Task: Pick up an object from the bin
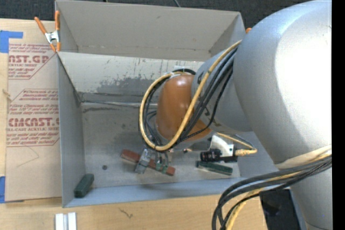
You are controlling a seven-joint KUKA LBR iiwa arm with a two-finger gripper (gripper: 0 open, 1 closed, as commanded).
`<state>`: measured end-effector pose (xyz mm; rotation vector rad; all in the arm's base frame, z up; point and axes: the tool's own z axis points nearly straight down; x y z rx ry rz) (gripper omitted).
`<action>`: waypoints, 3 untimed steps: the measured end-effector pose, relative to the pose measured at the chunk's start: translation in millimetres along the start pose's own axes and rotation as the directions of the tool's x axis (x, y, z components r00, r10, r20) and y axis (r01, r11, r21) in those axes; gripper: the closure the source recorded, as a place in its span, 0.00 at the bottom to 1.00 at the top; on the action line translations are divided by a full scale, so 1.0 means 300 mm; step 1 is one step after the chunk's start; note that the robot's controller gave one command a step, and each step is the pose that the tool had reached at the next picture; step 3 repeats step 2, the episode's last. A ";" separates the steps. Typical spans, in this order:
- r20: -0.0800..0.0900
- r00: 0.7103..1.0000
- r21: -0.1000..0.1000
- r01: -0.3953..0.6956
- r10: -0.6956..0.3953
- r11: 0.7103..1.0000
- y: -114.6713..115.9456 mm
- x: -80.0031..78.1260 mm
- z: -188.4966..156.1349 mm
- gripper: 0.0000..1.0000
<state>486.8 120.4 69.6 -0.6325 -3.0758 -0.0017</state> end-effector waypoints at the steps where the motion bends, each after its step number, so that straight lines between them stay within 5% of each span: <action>1: -0.006 1.000 0.005 0.000 0.000 1.000 -0.004 0.006 -0.022 1.00; 3: -0.009 1.000 0.007 0.000 0.000 1.000 -0.007 0.009 -0.095 1.00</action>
Offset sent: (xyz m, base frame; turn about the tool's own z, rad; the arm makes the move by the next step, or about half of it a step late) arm 0.0000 0.0000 0.0035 0.0000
